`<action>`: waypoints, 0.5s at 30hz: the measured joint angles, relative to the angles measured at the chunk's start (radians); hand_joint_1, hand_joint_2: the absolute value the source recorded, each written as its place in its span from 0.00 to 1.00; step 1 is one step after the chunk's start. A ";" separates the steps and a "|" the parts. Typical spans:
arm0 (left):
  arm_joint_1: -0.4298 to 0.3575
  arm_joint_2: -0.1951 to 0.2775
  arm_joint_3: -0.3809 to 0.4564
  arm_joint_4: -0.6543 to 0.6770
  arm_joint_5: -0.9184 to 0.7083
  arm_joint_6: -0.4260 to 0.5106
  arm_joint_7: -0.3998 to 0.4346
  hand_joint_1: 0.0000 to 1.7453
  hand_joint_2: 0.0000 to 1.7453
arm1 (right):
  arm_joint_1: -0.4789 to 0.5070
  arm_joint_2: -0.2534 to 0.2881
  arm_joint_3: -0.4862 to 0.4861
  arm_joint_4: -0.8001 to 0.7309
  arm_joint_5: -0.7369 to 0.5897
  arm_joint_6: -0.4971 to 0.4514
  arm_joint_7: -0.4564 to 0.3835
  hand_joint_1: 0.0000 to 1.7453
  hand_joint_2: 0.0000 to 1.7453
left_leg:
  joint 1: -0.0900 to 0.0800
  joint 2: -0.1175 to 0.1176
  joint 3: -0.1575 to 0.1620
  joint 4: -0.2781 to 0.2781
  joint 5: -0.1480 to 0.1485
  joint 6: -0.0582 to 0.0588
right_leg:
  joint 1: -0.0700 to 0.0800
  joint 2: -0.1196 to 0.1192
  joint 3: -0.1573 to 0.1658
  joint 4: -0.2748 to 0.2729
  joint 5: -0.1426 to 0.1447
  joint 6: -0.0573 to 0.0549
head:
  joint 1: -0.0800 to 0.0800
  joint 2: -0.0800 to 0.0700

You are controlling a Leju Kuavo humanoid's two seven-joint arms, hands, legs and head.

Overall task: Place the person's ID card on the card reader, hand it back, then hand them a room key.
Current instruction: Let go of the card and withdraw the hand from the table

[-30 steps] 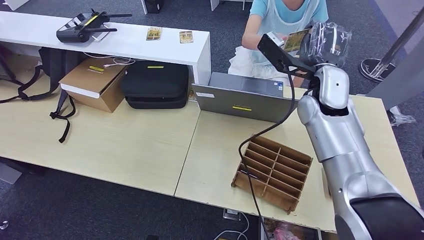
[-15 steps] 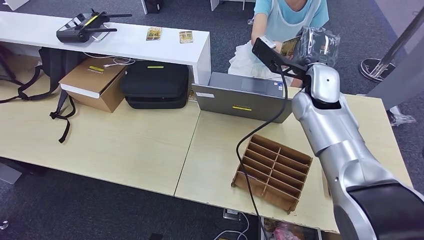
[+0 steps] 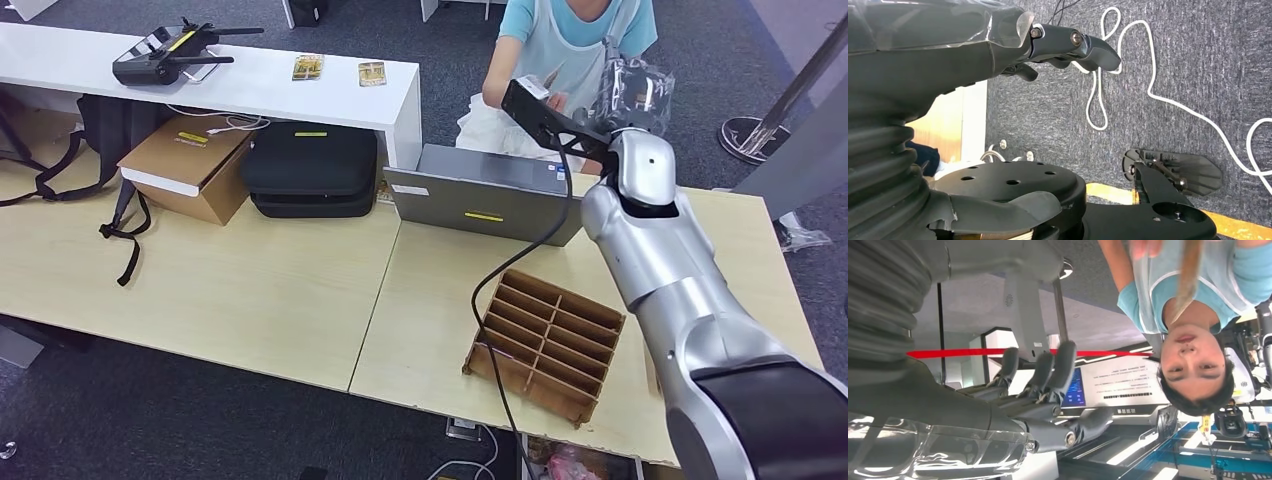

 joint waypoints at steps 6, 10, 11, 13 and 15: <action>0.001 0.002 -0.004 0.000 0.012 0.000 0.000 0.00 1.00 | -0.003 -0.014 -0.030 -0.025 -0.045 0.007 -0.043 0.00 0.50 | 0.000 0.000 0.000 0.000 0.000 0.000 | 0.000 0.000 0.000 0.000 0.000 0.000 | 0.000 0.000; 0.004 0.004 -0.004 0.000 0.030 0.000 0.000 0.00 1.00 | 0.002 -0.055 -0.064 -0.087 -0.112 0.035 -0.102 0.00 0.00 | 0.000 0.000 0.000 0.001 0.000 0.000 | 0.000 0.000 0.000 0.000 0.000 0.000 | 0.000 0.000; 0.005 0.005 -0.004 0.000 0.035 0.000 0.000 0.00 1.00 | 0.007 -0.070 -0.073 -0.111 -0.133 0.044 -0.123 0.00 0.25 | 0.000 0.000 0.000 0.001 0.000 0.000 | 0.000 -0.001 0.000 0.000 0.000 0.000 | 0.000 0.000; 0.007 0.005 -0.004 0.000 0.046 0.000 0.000 0.00 1.00 | 0.025 -0.105 -0.092 -0.169 -0.184 0.064 -0.167 0.00 0.75 | 0.000 -0.001 0.000 0.001 0.000 0.000 | 0.000 -0.001 0.000 -0.001 0.000 0.000 | 0.000 0.000; 0.007 0.006 -0.004 0.000 0.058 0.000 0.000 0.00 1.00 | 0.059 -0.143 -0.111 -0.234 -0.248 0.076 -0.219 0.00 1.00 | 0.000 -0.001 0.000 0.001 0.000 0.000 | 0.000 -0.001 0.000 -0.001 0.000 0.000 | 0.000 0.000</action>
